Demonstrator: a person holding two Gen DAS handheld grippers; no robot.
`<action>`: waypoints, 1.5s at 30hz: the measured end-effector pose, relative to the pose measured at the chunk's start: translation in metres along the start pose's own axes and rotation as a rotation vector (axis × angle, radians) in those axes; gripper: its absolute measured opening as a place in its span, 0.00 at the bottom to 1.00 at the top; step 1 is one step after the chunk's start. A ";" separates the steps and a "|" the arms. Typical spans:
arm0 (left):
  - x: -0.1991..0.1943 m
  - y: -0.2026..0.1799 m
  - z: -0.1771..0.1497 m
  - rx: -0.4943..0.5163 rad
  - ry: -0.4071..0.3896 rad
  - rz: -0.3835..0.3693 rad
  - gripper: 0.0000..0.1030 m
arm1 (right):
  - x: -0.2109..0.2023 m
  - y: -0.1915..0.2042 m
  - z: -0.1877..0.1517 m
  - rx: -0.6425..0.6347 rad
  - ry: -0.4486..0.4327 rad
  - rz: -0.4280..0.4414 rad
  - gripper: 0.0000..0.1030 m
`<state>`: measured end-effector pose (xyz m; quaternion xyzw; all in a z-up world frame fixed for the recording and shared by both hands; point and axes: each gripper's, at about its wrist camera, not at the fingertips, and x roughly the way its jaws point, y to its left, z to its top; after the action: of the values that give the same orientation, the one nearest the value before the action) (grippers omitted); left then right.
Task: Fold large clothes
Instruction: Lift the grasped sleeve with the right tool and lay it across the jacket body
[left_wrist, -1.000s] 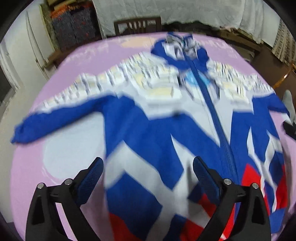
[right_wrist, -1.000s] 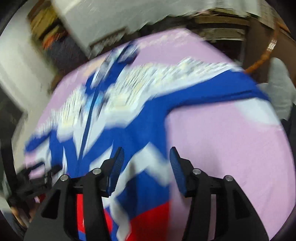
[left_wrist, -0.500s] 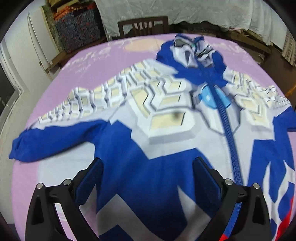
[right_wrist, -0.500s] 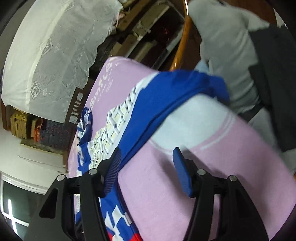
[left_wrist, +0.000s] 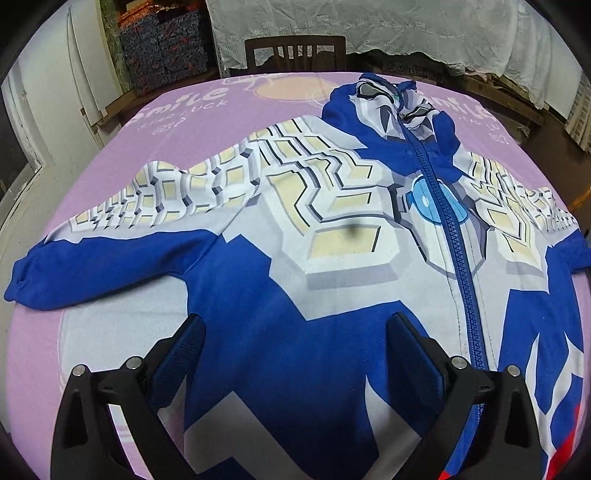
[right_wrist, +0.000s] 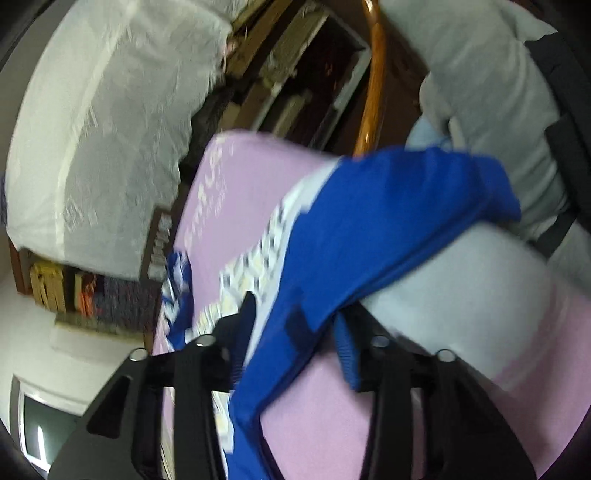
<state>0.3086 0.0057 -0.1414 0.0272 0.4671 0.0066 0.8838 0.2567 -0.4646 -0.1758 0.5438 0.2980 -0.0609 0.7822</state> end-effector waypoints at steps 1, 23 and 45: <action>0.000 0.000 0.000 0.001 0.000 0.001 0.97 | -0.002 -0.002 0.003 0.006 -0.010 0.021 0.35; -0.013 0.036 0.014 -0.066 -0.080 0.142 0.97 | -0.030 0.007 0.031 -0.142 -0.222 -0.103 0.08; -0.016 0.092 0.026 -0.256 -0.031 0.058 0.97 | 0.070 0.199 -0.223 -1.022 0.047 -0.195 0.10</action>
<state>0.3221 0.0958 -0.1083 -0.0723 0.4478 0.0913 0.8865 0.3079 -0.1707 -0.1023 0.0634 0.3562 0.0320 0.9317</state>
